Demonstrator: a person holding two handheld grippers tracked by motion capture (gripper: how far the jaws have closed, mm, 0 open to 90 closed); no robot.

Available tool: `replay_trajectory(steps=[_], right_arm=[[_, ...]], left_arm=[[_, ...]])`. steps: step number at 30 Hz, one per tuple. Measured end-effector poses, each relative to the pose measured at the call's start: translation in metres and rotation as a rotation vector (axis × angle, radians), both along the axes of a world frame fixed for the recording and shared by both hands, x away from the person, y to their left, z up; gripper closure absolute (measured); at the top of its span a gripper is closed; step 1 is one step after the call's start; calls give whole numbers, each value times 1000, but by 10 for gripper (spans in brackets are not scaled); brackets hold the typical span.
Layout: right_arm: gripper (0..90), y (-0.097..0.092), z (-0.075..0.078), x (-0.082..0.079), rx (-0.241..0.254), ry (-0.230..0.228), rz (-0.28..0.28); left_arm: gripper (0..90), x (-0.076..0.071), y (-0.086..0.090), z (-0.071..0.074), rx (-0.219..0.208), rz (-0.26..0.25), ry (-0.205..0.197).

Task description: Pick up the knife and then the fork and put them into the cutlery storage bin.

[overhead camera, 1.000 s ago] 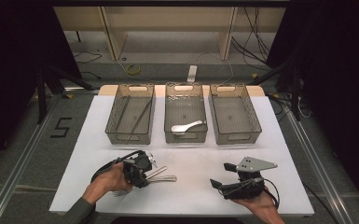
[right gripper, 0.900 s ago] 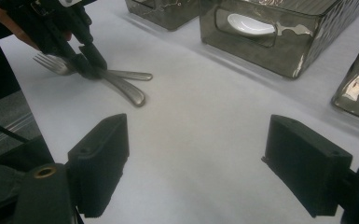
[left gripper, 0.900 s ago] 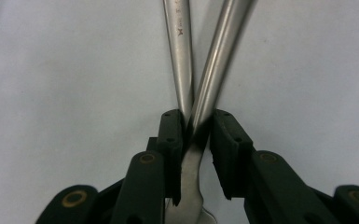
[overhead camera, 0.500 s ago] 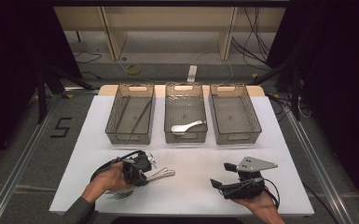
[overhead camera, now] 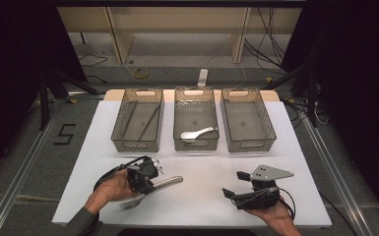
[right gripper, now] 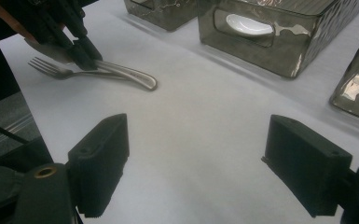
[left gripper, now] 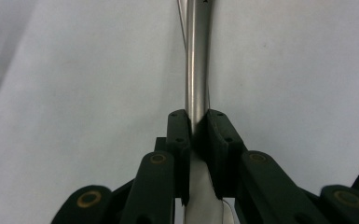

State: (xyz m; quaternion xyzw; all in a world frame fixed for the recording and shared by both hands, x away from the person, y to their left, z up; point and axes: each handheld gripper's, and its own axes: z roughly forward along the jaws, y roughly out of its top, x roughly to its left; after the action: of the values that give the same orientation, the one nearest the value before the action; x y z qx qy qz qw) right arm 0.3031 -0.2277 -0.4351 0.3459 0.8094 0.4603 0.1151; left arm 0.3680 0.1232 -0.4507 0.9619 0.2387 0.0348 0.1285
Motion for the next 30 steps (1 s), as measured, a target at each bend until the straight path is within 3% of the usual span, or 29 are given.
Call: replay_trajectory(steps=[9, 11, 17, 22, 27, 30], right_arm=[[228, 7, 2, 0, 6, -11, 20], [228, 14, 3, -2, -15, -31, 43], [229, 45, 5, -6, -98, -83, 154], [250, 64, 5, -5, -159, -111, 209], [268, 80, 2, -3, -226, -123, 265], [275, 89, -2, -2, -274, -122, 298]], left_arm=[[799, -7, -7, 18, -89, -26, 8], [799, -9, -11, 21, -112, -35, 17], [799, -15, -21, 25, -129, -73, 32], [798, -18, -28, 24, -144, -88, 42], [798, -22, -34, 25, -142, -111, 49], [798, -25, -41, 24, -159, -128, 75]])
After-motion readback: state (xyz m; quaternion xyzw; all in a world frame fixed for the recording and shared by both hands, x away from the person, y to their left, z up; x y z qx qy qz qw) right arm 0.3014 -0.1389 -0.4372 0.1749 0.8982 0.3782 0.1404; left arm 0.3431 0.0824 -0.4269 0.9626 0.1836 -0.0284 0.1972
